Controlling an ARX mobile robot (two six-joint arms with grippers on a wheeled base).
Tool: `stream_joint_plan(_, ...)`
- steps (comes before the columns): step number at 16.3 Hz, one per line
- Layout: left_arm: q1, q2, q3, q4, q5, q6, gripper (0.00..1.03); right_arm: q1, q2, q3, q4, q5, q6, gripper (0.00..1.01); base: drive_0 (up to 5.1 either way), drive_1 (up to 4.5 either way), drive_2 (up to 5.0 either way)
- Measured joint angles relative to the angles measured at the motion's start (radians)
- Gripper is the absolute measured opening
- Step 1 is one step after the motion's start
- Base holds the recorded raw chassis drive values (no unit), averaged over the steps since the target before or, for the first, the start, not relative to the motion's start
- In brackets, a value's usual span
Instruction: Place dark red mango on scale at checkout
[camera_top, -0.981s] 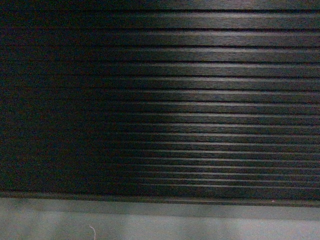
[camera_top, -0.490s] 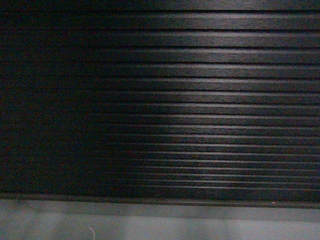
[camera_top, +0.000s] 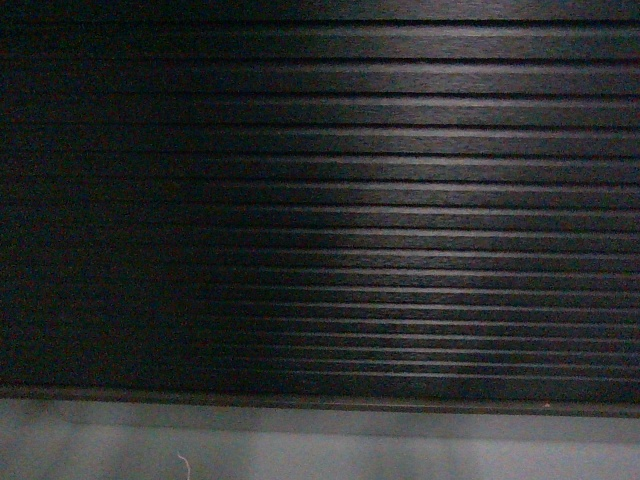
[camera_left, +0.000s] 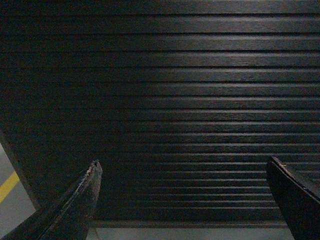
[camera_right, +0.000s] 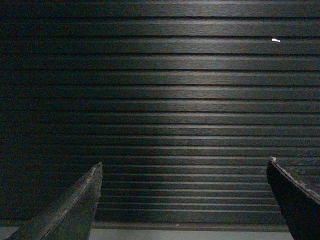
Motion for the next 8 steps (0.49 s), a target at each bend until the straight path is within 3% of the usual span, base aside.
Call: stream_joint_plan(8, 0.0, 0.0, 0.0, -0.001, 0.001, 0.0, 0.98, 0.0, 0.0, 0.0, 0.001, 0.002, 0.001, 0.98, 0.0, 0.0, 0.0)
